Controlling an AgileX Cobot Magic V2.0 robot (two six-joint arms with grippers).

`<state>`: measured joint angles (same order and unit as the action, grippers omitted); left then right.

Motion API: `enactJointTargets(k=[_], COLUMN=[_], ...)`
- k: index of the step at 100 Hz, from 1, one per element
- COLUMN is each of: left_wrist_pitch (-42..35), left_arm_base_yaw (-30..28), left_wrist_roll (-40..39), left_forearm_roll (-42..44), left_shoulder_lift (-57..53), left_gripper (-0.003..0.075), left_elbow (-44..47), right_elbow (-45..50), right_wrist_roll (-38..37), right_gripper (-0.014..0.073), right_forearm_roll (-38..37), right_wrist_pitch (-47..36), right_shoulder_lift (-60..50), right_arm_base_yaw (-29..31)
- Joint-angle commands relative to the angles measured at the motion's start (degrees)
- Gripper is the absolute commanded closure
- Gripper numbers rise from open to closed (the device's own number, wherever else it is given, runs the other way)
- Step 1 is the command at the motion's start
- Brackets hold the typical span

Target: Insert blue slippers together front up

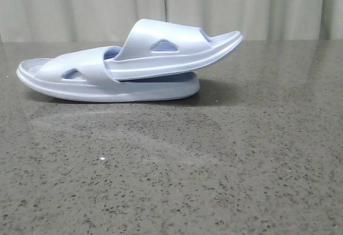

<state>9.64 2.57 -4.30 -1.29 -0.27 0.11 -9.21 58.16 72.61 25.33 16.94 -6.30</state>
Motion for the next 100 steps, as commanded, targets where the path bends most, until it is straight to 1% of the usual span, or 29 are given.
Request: enactJointTargets(k=[1, 22, 27, 34, 37, 39, 41, 42, 43, 44, 46, 49, 50, 51, 52, 53, 54, 55, 56, 58, 61, 63, 65, 82, 99, 100], left_wrist_pitch=[-4.1, -4.1, -4.1, -4.1, -4.1, -4.1, -4.1, -4.1, -4.1, -4.1, -4.1, -4.1, -4.1, -4.1, -4.1, -4.1, -4.1, -4.1, -4.1, -4.1, -4.1, -4.1, -4.1, -4.1, -4.1, -4.1], left_arm_base_yaw=[0.6, 0.6, 0.6, 0.6, 0.6, 0.6, 0.6, 0.6, 0.6, 0.6, 0.6, 0.6, 0.6, 0.6, 0.6, 0.6, 0.6, 0.6, 0.6, 0.6, 0.6, 0.6, 0.6, 0.6, 0.6, 0.6], left_wrist_roll=[0.1, 0.1, 0.1, 0.1, 0.1, 0.1, 0.1, 0.1, 0.1, 0.1, 0.1, 0.1, 0.1, 0.1, 0.1, 0.1, 0.1, 0.1, 0.1, 0.1, 0.1, 0.1, 0.1, 0.1, 0.1, 0.1], left_forearm_roll=[-0.5, -0.5, -0.5, -0.5, -0.5, -0.5, -0.5, -0.5, -0.5, -0.5, -0.5, -0.5, -0.5, -0.5, -0.5, -0.5, -0.5, -0.5, -0.5, -0.5, -0.5, -0.5, -0.5, -0.5, -0.5, -0.5], left_shoulder_lift=[-1.6, -1.6, -1.6, -1.6, -1.6, -1.6, -1.6, -1.6, -1.6, -1.6, -1.6, -1.6, -1.6, -1.6, -1.6, -1.6, -1.6, -1.6, -1.6, -1.6, -1.6, -1.6, -1.6, -1.6, -1.6, -1.6], left_gripper=[0.0705, 0.0705, 0.0705, 0.0705, 0.0705, 0.0705, 0.0705, 0.0705, 0.0705, 0.0705, 0.0705, 0.0705, 0.0705, 0.0705, 0.0705, 0.0705, 0.0705, 0.0705, 0.0705, 0.0705, 0.0705, 0.0705, 0.0705, 0.0705, 0.0705, 0.0705], left_elbow=[0.6, 0.6, 0.6, 0.6, 0.6, 0.6, 0.6, 0.6, 0.6, 0.6, 0.6, 0.6, 0.6, 0.6, 0.6, 0.6, 0.6, 0.6, 0.6, 0.6, 0.6, 0.6, 0.6, 0.6, 0.6, 0.6], right_elbow=[-1.5, -1.1, -1.1, -1.1, -1.1, -1.1, -1.1, -1.1, -1.1, -1.1, -1.1, -1.1, -1.1, -1.0, -1.0, -1.0, -0.9, -0.7, -0.7, -0.4, 0.1, 0.6, 1.2, 6.0, 11.2, 11.2], right_wrist_roll=[0.7, 0.7, 0.7, -1.1, -4.0, -7.0, -10.7, -13.3, -14.7, -16.1, -20.7, -28.8, -30.4, -32.1, -35.3, -36.9, -40.0, -41.5, -44.2, -46.7, -51.7, -53.4, -54.0, -54.0, -54.0, -54.0], right_gripper=[0.0672, 0.0672, 0.0672, 0.0672, 0.0672, 0.0672, 0.0672, 0.0672, 0.0672, 0.0672, 0.0672, 0.0672, 0.0672, 0.0672, 0.0672, 0.0672, 0.0672, 0.0672, 0.0672, 0.0672, 0.0672, 0.0672, 0.0672, 0.0672, 0.0672, 0.0672], right_forearm_roll=[1.8, 1.5, 0.4, -3.8, -8.2, -10.7, -14.9, -18.1, -19.8, -23.4, -27.3, -37.1, -39.0, -42.8, -44.8, -46.6, -50.2, -51.9, -55.1, -59.5, -63.8, -66.0, -66.9, -68.0, -69.1, -69.1], right_wrist_pitch=[-0.8, -1.5, -4.7, -9.6, -12.3, -13.3, -14.7, -15.5, -15.9, -16.6, -17.2, -18.3, -18.5, -18.9, -19.1, -19.3, -19.7, -19.9, -20.4, -21.2, -22.3, -23.0, -23.6, -25.3, -24.9, -23.7], right_shoulder_lift=[0.4, 0.4, 0.4, 0.6, 0.6, 0.6, 0.6, 0.6, 0.6, 0.6, 0.6, 0.7, 0.7, 0.7, 0.7, 0.7, 0.7, 0.7, 0.7, 0.7, 0.6, 0.4, 0.1, -5.0, -13.4, -14.2], right_arm_base_yaw=[0.0, 0.0, 0.0, 0.0, 0.0, 0.0, 0.0, 0.0, 0.0, 0.0, 0.0, 0.0, 0.0, 0.0, 0.0, 0.0, 0.0, 0.0, 0.0, 0.3, 0.8, 1.1, 1.5, 3.6, 3.8, 3.8])
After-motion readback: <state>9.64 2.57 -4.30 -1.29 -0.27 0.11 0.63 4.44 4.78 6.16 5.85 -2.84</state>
